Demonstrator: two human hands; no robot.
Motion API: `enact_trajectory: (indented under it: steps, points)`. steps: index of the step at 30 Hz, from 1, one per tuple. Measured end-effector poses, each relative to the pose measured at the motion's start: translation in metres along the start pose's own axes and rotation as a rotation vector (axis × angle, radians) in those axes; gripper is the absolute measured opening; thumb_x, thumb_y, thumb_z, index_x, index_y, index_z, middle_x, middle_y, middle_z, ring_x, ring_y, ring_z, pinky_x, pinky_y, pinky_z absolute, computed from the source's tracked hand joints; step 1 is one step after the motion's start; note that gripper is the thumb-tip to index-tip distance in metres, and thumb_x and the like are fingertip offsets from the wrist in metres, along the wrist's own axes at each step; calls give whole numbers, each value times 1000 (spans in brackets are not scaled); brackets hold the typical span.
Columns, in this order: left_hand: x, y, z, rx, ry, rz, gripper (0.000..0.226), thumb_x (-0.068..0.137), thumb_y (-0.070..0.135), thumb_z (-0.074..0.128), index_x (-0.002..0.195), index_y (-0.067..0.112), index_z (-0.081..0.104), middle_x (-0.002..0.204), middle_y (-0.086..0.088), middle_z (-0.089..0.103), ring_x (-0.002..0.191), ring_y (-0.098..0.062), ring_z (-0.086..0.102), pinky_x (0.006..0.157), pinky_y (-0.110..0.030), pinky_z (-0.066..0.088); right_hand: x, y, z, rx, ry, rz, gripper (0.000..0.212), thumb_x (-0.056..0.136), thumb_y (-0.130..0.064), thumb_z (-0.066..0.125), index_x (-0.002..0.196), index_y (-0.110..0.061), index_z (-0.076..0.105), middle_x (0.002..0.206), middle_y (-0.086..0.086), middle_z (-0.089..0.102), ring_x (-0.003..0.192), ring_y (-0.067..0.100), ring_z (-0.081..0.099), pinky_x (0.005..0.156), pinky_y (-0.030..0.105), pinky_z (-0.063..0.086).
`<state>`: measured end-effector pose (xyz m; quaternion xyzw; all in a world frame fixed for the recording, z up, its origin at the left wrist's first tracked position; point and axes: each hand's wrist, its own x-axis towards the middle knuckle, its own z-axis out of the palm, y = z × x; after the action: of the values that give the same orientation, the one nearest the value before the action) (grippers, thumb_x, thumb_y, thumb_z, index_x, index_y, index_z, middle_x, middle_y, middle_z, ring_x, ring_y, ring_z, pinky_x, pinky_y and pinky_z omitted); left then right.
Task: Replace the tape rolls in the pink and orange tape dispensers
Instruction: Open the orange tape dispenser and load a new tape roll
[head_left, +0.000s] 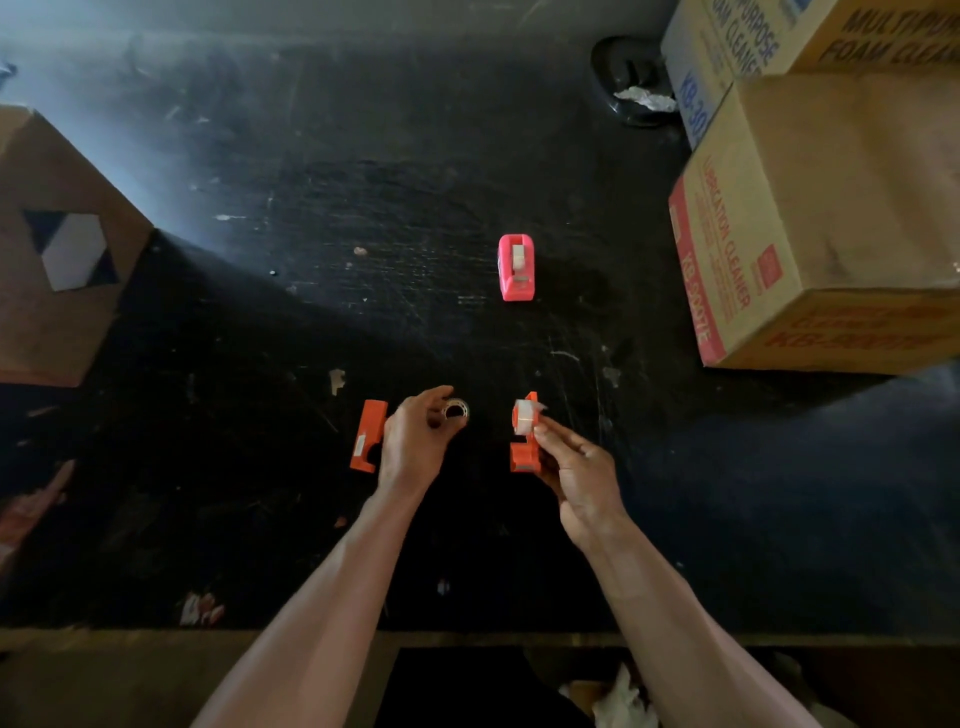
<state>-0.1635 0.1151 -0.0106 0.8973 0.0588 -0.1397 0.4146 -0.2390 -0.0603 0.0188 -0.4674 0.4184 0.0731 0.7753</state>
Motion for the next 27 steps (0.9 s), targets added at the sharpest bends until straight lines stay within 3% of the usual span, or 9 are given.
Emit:
enact_trajectory:
  steps: [5, 7, 12, 16, 18, 22, 27]
  points:
    - [8, -7, 4, 163, -58, 24, 62, 89, 20, 82, 147, 23, 58, 140, -7, 58, 126, -25, 62, 109, -40, 51, 3, -4, -2, 18, 5, 42, 15, 93, -11, 73, 95, -23, 81, 102, 5, 82, 103, 23, 76, 103, 46, 56]
    - [10, -9, 7, 190, -90, 15, 65, 90, 20, 81, 149, 25, 55, 143, -7, 55, 130, -25, 58, 112, -39, 49, 3, -5, -2, 2, 6, 52, 14, 93, -12, 73, 96, -23, 81, 106, 6, 81, 105, 23, 75, 104, 46, 55]
    - [16, -7, 11, 211, -73, 16, 62, 92, 19, 78, 148, 26, 55, 142, -6, 53, 128, -25, 59, 110, -40, 51, 3, -3, -1, -29, 0, 40, 15, 93, -14, 74, 102, -24, 81, 106, 5, 81, 103, 21, 76, 102, 44, 57]
    - [16, -5, 11, 198, -59, 12, 66, 90, 23, 80, 150, 28, 53, 143, -6, 54, 127, -25, 61, 109, -40, 51, -1, -2, -3, -45, -5, 10, 19, 92, -15, 74, 109, -23, 79, 103, 4, 81, 91, 15, 79, 91, 37, 59]
    - [13, -6, 8, 166, -37, 21, 66, 89, 23, 81, 150, 26, 54, 143, -7, 55, 125, -24, 63, 108, -41, 53, -2, 0, -4, -52, -4, -4, 20, 92, -15, 75, 110, -22, 79, 99, 2, 82, 85, 11, 79, 86, 34, 59]
    - [-4, -13, -10, 153, 88, 52, 67, 88, 25, 83, 149, 23, 55, 140, -9, 57, 118, -21, 65, 99, -32, 54, -5, 1, -3, -58, -24, -5, 15, 93, -14, 73, 102, -23, 79, 96, 1, 82, 89, 14, 78, 91, 36, 59]
    - [-21, -36, -44, 162, 225, -18, 67, 89, 19, 81, 150, 19, 53, 140, -13, 54, 126, -30, 59, 97, -34, 51, -5, 5, 2, -94, -30, -6, 19, 92, -18, 74, 110, -22, 78, 114, 6, 77, 104, 20, 75, 101, 42, 56]
